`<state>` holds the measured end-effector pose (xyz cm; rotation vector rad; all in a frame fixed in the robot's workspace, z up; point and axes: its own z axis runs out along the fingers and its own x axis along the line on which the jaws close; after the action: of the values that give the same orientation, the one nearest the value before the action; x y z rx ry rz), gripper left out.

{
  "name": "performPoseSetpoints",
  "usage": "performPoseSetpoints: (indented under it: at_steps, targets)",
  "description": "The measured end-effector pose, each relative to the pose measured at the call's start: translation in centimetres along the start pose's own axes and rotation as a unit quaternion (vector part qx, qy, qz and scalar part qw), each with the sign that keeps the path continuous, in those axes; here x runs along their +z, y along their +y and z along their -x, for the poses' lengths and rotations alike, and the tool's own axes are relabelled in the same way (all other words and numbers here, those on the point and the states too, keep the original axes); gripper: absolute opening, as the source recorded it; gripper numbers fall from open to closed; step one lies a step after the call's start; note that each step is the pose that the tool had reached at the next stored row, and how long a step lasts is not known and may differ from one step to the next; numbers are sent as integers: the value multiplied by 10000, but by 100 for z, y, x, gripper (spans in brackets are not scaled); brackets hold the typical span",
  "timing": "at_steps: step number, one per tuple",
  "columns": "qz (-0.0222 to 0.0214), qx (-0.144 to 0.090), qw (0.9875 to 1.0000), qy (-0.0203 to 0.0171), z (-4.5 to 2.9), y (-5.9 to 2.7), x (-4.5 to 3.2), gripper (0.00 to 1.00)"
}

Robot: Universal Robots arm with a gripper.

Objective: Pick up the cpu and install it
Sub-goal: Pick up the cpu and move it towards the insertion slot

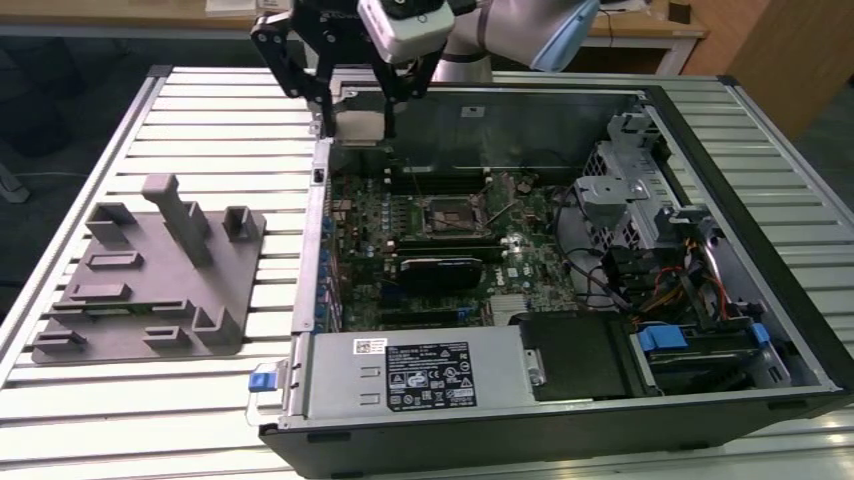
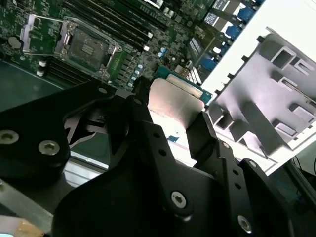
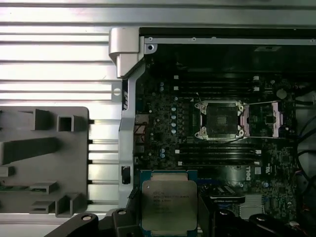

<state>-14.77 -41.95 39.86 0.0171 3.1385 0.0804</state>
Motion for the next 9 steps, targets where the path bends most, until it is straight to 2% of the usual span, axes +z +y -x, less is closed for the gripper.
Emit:
performPoseSetpoints:
  at_steps: [9]
  targets:
    - [0,1,10000,24,177,7,92,54]
